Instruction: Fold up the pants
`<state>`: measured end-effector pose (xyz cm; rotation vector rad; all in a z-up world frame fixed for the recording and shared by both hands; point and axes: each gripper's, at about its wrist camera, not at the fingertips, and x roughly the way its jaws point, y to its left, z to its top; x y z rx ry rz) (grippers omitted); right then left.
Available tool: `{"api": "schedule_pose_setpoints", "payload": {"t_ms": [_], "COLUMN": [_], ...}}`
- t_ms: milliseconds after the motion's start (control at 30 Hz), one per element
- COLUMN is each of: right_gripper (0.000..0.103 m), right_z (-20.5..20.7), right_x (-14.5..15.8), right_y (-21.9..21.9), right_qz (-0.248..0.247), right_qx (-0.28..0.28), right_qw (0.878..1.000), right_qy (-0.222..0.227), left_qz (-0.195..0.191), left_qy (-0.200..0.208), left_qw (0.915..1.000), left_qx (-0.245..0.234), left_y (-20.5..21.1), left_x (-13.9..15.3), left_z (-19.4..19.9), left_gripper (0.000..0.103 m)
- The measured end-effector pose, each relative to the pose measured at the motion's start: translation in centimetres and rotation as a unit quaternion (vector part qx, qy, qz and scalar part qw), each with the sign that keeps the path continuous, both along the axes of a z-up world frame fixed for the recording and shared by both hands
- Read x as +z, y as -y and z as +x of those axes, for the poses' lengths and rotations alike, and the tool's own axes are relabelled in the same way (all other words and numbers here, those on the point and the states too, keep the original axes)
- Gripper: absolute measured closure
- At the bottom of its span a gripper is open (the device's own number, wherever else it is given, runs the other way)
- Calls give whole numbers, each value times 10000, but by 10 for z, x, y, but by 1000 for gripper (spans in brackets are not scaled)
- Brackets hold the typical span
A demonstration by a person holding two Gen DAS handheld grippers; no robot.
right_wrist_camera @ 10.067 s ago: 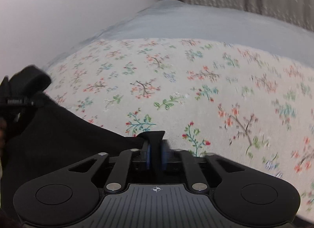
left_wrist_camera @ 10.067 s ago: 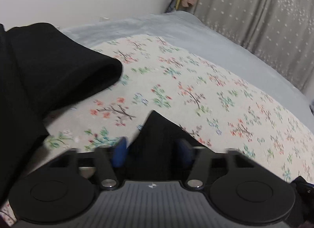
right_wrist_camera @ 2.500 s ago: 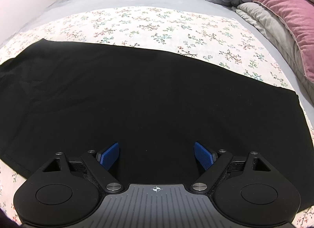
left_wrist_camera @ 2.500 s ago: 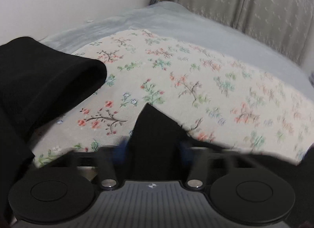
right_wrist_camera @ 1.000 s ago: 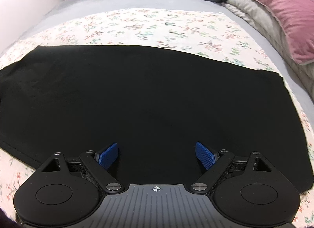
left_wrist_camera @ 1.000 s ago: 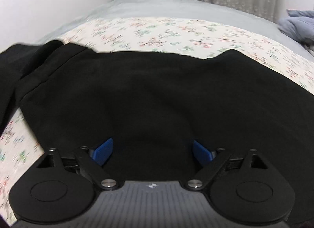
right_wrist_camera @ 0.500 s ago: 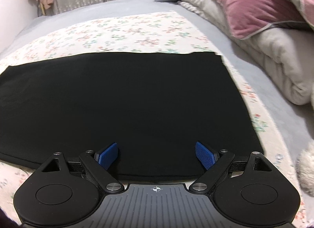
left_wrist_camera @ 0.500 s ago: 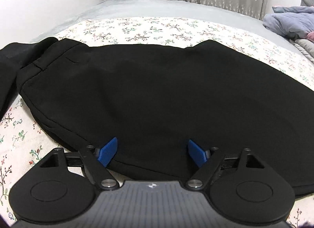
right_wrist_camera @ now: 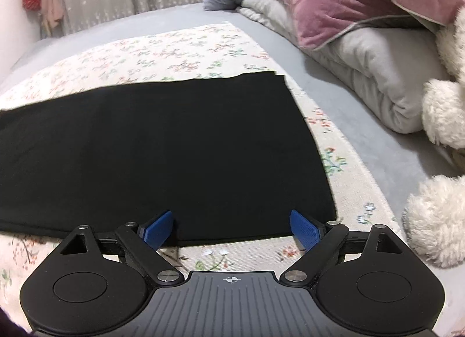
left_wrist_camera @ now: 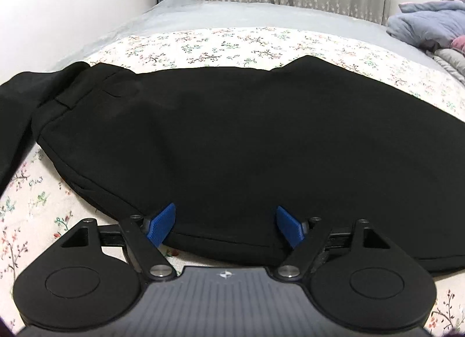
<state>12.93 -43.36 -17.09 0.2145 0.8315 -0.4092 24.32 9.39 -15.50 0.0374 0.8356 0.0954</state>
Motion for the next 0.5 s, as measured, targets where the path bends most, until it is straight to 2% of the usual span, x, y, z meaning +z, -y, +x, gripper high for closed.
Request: {"api": "schedule_pose_setpoints", "payload": {"t_ms": [100, 167, 233, 300, 400, 500], "right_gripper": [13, 13, 13, 13, 13, 13], "right_z": [-5, -12, -23, -37, -54, -70], "right_x": [3, 5, 9, 9, 4, -3], "right_y": [0, 7, 18, 29, 48, 68], "right_qz": [-198, -181, 243, 918, 1908, 2565], "right_qx": [-190, -324, -471, -633, -956, -1368], "right_qw": [9996, 9993, 9982, 9922, 9724, 9479], "right_qy": [-14, 24, 278, 558, 938, 1304], "left_qz": [-131, -215, -215, -309, -599, -789], "left_qy": [9, 206, 339, 364, 321, 307], "left_qw": [9999, 9995, 9992, 9988, 9975, 9960], "left_qx": [94, 109, 35, -58, -183, -298], "left_y": [-2, -2, 1, 8, 17, 25], "left_x": [8, 17, 23, 28, 30, 31], "left_z": [0, -4, -9, -12, -13, -11], "left_gripper": [20, 20, 18, 18, 18, 18]}}
